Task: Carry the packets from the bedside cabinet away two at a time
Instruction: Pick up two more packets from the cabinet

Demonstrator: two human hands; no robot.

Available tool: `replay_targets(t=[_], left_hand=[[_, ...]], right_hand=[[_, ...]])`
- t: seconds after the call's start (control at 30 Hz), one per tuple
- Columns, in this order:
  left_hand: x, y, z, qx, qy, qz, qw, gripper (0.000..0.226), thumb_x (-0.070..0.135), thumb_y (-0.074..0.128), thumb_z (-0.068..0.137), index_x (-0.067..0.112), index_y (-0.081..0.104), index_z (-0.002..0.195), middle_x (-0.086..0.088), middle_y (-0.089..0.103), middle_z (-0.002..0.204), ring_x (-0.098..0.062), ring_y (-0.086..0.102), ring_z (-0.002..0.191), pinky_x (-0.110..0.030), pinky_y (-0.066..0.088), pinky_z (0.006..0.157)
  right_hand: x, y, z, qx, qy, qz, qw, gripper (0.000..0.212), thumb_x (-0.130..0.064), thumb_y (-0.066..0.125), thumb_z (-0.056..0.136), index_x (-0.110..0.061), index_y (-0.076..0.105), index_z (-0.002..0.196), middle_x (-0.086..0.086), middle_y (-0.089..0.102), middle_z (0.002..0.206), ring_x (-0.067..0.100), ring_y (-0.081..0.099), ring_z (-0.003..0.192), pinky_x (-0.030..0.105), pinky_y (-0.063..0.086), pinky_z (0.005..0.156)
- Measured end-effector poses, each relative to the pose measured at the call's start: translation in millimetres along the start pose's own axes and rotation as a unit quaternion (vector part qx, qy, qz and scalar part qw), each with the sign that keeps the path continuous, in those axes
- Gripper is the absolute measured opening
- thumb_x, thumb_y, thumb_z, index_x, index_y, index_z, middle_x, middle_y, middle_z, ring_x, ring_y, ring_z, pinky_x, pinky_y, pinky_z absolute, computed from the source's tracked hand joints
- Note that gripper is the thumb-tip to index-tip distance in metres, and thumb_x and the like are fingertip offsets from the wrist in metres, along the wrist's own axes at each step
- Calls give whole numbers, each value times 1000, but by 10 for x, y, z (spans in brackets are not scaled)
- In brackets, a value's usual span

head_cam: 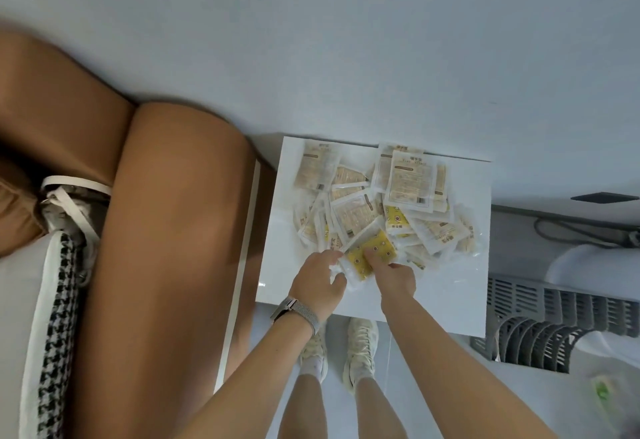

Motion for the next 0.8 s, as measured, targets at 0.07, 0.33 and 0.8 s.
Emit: replay_targets(t=[0.07,0.33,0.8], left_hand=[[23,13,40,12,-1,-16,1000,38,19,55,94,26,52,131,2,53,130,-12,59,108,-21,47,90],[167,-128,83,42,-9,-120,992,46,37,68,88,21,53,129,6,56,124,-7,56,100,-24,48,88],[-400,-115,3,23,-152,-439,885,20,21,72,85,15,70,104,-6,76,96,-23,74,88,-41,59,81]], right_hand=[[24,19,-10,-8,16,60,998,38,-42,81,74,-10,59,72,5,59,73,21,54,70,31,46,66],[85,-5,-322,-146,-23,101,984,16,-21,77,82,-8,72,91,8,72,89,20,65,79,33,54,73],[-892,-19,-497,-40,-341,-208,916,53,-30,69,86,-20,48,133,-6,53,131,13,48,123,25,40,97]])
Point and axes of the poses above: each hand's wrist, its own z-axis towards the middle knuckle, its own y-axis out of the palm, x = y × z, the point moved 9 cm from there along z, towards the middle knuckle
